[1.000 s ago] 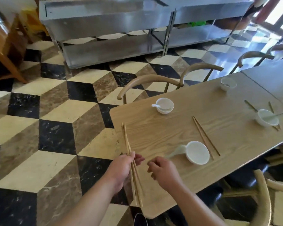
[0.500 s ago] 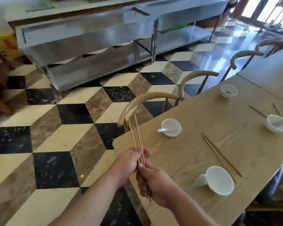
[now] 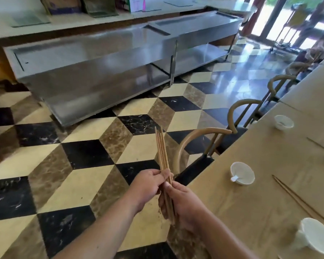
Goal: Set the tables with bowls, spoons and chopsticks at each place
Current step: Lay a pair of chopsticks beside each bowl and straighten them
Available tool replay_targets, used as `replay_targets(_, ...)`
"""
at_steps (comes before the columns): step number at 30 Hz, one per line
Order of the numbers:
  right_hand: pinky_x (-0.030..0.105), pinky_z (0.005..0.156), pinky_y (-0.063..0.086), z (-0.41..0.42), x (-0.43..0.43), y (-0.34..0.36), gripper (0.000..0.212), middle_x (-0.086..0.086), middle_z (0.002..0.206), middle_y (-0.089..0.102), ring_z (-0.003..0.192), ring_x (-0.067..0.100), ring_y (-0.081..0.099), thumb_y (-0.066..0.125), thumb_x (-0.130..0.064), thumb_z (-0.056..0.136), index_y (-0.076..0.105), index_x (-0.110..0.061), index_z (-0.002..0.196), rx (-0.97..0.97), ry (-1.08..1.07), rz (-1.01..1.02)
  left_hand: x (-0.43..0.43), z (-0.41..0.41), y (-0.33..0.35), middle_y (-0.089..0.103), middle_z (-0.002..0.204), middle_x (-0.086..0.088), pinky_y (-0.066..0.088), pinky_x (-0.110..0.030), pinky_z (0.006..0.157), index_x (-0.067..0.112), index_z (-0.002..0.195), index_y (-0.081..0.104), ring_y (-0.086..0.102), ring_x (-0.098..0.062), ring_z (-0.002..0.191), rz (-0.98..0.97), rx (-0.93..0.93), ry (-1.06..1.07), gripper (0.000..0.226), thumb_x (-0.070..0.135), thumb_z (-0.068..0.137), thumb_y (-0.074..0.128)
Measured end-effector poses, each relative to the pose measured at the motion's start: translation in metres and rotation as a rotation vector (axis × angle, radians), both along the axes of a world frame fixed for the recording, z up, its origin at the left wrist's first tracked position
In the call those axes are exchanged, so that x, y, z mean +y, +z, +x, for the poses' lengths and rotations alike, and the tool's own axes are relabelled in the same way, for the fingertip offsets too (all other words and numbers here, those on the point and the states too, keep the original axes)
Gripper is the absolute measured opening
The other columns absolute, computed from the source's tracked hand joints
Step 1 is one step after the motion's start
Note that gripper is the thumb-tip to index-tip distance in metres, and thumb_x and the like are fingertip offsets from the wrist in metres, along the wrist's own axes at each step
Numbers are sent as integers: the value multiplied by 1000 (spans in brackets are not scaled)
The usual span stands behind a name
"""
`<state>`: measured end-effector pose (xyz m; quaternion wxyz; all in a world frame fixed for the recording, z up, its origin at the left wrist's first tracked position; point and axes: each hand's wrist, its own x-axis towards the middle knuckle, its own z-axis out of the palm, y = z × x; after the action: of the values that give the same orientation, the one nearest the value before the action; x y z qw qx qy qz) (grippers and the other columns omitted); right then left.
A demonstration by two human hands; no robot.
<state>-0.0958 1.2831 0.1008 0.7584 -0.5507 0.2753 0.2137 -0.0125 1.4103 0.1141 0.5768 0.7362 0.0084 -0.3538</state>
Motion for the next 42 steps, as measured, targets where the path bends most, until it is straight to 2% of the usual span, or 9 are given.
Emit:
replay_targets(4,36,64,55,46,25,7,35,8,79,68,65,20,62,49,-36,113,68,-8,122,-7,-18,14,21,48,7,84,93,-1,59,-18,67,17,99,85,79,-12,86,7,-31,-12,33,39,107,62)
replay_targets(12,26,58,49,143,23,-12,33,4,82,71,62,12,63,50,-34,113,74,-13,123,-36,-121,71,18,149,0,84,88,6,59,-26,81,23,95,87,78,-15,94,112,-88,-65,23,41,99,72)
replay_targets(18,30,58,45,251,-11,-38,30,5,76,62,60,17,53,47,-33,114,69,-15,121,-116,-112,87,-22,263,-10,85,91,-1,61,-33,91,17,96,87,80,-21,98,175,-94,-95,24,34,101,72)
replay_targets(24,52,100,61,344,-72,-33,29,7,95,79,91,28,77,50,-40,112,72,-23,119,-138,-17,-31,-82,365,9,81,96,-18,62,-30,75,8,92,86,76,-31,88,217,-147,-214,24,23,103,70)
replay_targets(27,52,101,61,370,-109,-22,28,8,105,82,102,30,79,53,-42,110,75,-26,114,-140,0,-141,-117,396,19,79,98,-23,63,-43,86,5,91,85,75,-38,90,203,-152,-288,26,22,103,69)
replay_targets(30,50,97,63,385,-142,-13,26,10,107,81,99,27,79,57,-39,109,76,-22,115,-132,-108,-172,-160,420,24,80,91,-18,62,-33,75,10,87,85,73,-23,80,228,-192,-411,28,26,103,69)
replay_targets(34,32,83,66,393,-178,-2,27,7,108,82,103,26,79,62,-39,107,78,-19,116,-113,-326,-160,-214,450,28,83,86,1,58,-27,78,16,91,86,79,-14,89,212,-177,-546,26,33,102,69)
replay_targets(38,47,98,63,407,-202,-5,29,5,109,82,103,22,80,64,-42,105,79,-20,115,-116,-521,-240,-265,484,27,83,84,3,62,-30,78,18,97,84,81,-12,83,194,-156,-700,24,38,101,71)
replay_targets(42,39,86,66,435,-206,-7,29,4,102,82,94,19,81,57,-41,109,78,-21,114,-46,-720,-341,-310,514,21,82,77,0,64,-29,69,16,91,83,80,-10,68,161,-141,-876,22,34,99,74)
